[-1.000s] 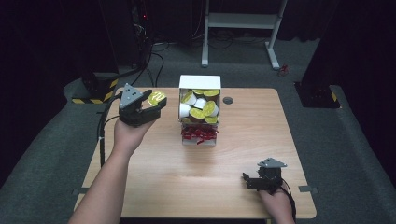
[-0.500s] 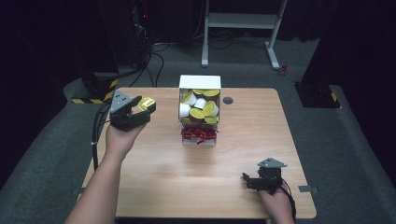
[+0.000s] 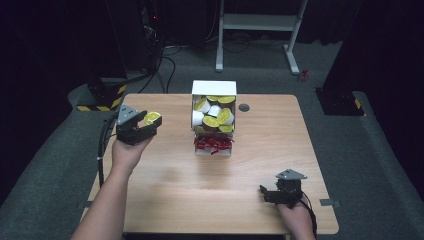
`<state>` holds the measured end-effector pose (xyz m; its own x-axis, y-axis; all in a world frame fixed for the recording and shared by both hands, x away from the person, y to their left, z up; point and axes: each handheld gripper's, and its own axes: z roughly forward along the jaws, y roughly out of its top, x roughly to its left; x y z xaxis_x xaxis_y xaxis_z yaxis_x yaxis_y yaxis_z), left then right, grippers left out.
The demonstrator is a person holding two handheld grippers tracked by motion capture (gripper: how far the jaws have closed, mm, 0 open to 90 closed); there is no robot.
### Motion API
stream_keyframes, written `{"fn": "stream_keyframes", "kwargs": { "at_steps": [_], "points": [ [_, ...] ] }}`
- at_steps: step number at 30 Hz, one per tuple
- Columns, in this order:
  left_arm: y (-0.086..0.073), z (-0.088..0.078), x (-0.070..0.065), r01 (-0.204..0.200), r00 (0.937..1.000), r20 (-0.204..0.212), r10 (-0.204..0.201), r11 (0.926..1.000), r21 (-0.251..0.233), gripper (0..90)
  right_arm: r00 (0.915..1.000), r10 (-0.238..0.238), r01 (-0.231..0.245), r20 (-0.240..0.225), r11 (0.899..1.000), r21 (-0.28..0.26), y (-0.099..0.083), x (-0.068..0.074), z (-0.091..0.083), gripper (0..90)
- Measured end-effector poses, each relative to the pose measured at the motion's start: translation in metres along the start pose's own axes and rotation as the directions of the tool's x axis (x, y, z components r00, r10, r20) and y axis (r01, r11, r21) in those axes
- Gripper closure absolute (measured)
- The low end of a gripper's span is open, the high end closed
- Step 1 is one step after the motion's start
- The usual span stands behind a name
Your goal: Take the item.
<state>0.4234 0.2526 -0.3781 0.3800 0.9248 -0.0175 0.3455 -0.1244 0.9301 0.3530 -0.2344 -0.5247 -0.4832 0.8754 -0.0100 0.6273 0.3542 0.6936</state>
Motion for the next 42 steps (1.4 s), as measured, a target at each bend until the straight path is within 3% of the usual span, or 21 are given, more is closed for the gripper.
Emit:
{"fn": "stream_keyframes", "kwargs": {
  "at_steps": [11,18,23,28,30,36,42],
  "points": [
    [-0.021,0.017,0.004,0.01,0.9999,-0.008,-0.01,0.9992,0.038,38.5,1.0,-0.001,0.001,0.0,1.0,0.0,0.0,0.0,0.0,8.0],
    [-0.035,0.033,0.003,0.021,0.9997,-0.017,-0.02,0.996,0.087,38.5,1.0,-0.007,0.007,-0.003,1.0,-0.002,0.001,0.0,0.001,7.9],
    [-0.044,0.046,0.001,0.011,0.9997,-0.025,-0.008,0.9924,0.123,38.5,1.0,-0.007,0.007,-0.003,1.0,-0.002,0.001,0.0,0.001,7.9],
    [-0.057,0.066,0.001,0.031,0.9985,-0.05,-0.023,0.9844,0.173,38.5,1.0,-0.005,0.005,-0.004,1.0,-0.001,0.001,0.0,0.001,7.9],
    [-0.058,0.068,0.0,0.021,0.9986,-0.052,-0.012,0.9834,0.18,38.5,1.0,-0.005,0.005,-0.004,1.0,-0.001,0.001,0.0,0.001,7.9],
    [-0.065,0.08,-0.004,0.039,0.9981,-0.053,-0.03,0.9824,0.182,38.5,1.0,-0.005,0.005,-0.004,1.0,-0.001,0.001,0.0,0.001,7.9],
    [-0.072,0.091,-0.005,0.037,0.9983,-0.052,-0.027,0.9766,0.212,38.4,1.0,-0.009,0.009,-0.003,1.0,-0.002,0.001,0.0,0.001,7.9]
  ]
}}
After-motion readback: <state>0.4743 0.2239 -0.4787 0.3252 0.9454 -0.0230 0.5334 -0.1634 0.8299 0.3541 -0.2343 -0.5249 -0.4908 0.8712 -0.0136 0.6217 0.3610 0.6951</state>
